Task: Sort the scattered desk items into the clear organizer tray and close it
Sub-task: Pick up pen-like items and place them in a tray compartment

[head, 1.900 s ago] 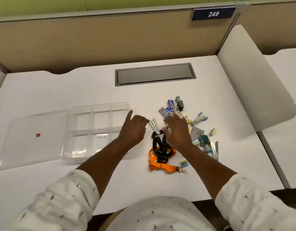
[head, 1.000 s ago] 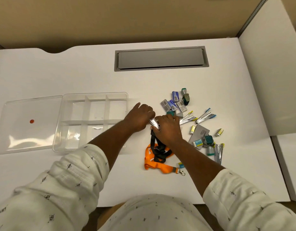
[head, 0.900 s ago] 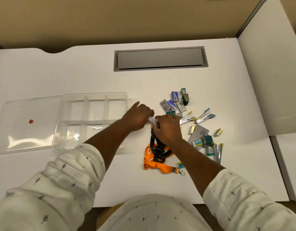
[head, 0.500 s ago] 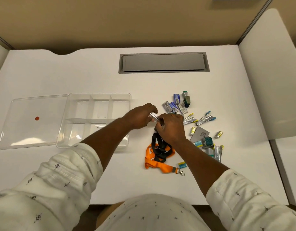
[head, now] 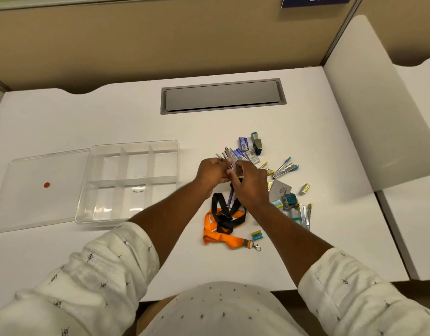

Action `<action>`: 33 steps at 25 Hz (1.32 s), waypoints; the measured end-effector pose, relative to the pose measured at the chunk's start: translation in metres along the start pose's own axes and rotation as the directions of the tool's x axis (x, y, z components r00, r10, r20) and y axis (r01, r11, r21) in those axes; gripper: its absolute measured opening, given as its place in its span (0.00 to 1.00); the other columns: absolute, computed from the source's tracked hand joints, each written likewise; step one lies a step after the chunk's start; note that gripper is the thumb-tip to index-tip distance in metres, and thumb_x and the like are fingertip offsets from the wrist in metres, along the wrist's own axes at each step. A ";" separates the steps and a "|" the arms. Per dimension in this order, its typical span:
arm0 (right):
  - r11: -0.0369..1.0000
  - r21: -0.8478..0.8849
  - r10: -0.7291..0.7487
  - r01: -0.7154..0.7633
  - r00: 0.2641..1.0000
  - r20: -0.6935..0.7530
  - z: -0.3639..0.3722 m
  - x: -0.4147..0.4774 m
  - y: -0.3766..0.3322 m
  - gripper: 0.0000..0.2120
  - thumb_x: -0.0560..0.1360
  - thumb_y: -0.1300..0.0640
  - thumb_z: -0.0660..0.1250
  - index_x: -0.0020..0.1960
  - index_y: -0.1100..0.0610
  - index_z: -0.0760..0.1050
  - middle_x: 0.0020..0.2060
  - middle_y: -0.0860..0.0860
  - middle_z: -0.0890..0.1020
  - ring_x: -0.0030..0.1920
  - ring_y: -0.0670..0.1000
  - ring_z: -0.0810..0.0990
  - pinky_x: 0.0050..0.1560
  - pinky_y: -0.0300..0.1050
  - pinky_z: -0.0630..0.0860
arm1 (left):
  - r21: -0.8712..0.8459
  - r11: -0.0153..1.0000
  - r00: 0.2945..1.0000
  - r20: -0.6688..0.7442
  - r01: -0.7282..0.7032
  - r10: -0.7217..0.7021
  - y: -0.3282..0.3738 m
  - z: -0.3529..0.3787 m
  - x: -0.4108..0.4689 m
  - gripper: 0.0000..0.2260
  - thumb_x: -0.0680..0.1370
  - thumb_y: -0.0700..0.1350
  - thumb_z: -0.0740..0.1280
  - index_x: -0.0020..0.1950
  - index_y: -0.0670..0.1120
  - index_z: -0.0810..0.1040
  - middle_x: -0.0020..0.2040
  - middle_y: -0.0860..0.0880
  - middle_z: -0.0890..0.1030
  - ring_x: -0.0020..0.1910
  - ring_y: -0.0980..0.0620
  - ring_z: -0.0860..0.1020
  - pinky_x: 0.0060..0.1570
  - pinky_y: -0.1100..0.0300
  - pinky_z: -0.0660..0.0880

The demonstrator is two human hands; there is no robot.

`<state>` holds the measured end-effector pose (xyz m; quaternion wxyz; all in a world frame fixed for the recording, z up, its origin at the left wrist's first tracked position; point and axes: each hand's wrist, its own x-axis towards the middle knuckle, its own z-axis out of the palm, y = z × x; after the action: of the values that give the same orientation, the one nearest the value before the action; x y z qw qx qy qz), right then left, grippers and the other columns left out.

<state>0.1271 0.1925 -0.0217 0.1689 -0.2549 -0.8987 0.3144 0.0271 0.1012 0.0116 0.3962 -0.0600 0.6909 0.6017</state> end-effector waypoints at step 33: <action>0.848 -0.497 0.233 -0.185 0.972 0.037 -0.007 0.033 0.061 0.20 0.72 0.45 0.65 0.59 0.56 0.73 0.49 0.54 0.82 0.51 0.57 0.79 0.56 0.55 0.68 | 0.288 0.958 1.000 0.024 -0.016 0.010 -0.004 -0.007 0.038 0.13 0.79 0.49 0.68 0.55 0.40 0.79 0.51 0.40 0.83 0.43 0.45 0.83 0.41 0.53 0.82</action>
<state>0.1248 0.2557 -0.0509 0.0203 -0.3703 -0.9227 0.1050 0.0003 0.1090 -0.0149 0.4044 0.0096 0.7670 0.4980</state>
